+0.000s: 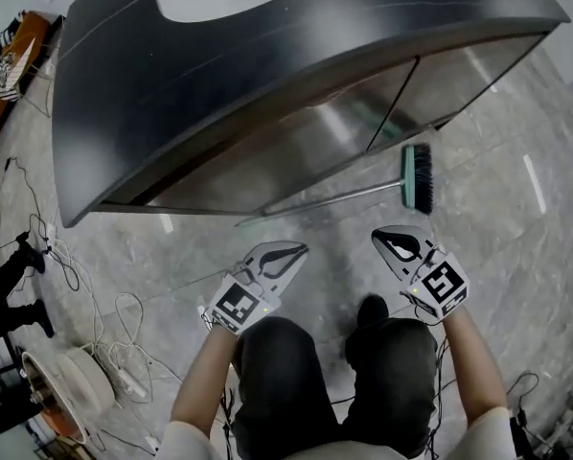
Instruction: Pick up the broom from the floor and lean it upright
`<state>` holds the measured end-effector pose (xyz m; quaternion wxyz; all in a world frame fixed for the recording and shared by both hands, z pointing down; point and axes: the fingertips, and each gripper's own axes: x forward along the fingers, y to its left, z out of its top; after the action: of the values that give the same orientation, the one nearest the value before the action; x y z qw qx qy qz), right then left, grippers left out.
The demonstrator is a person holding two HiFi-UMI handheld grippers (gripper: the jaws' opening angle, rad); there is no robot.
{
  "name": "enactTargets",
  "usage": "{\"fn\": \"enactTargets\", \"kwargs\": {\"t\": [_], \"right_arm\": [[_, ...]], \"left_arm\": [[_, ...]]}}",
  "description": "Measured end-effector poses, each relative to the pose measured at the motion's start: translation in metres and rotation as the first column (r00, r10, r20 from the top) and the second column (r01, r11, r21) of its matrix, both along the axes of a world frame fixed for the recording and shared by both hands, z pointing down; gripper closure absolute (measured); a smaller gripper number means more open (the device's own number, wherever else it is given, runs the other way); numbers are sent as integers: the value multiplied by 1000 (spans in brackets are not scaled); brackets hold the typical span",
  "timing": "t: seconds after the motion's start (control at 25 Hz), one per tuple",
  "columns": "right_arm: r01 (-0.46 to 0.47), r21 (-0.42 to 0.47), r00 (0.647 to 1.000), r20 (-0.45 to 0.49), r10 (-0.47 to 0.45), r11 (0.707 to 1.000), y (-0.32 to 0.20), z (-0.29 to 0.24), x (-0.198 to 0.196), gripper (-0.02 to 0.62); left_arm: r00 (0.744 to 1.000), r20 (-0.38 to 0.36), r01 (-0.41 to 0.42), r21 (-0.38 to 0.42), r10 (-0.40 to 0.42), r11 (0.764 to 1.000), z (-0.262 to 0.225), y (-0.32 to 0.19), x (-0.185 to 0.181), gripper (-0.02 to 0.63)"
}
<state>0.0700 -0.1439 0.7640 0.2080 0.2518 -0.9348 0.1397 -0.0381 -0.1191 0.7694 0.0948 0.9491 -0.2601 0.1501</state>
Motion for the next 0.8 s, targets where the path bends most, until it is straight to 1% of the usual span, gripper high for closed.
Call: {"fn": "enactTargets", "kwargs": {"t": [0.24,0.52,0.68,0.8], "right_arm": [[63,40,997,-35,-62,997,7,45,-19,594],[115,49,991,-69,-111,992,4,106,-39,592],[141,59,986,-103,-134,988,-5,149,-48,575],[155,54,979,-140,-146,986,-12,179,-54,558]], "left_arm": [[1000,1,-7,19,7,1000,38,1,-22,594],[1000,18,-14,12,14,1000,80,11,-34,594],[1000,27,-8,-9,8,1000,108,14,-43,594],[1000,11,14,-59,-14,998,118,15,-49,594]]}}
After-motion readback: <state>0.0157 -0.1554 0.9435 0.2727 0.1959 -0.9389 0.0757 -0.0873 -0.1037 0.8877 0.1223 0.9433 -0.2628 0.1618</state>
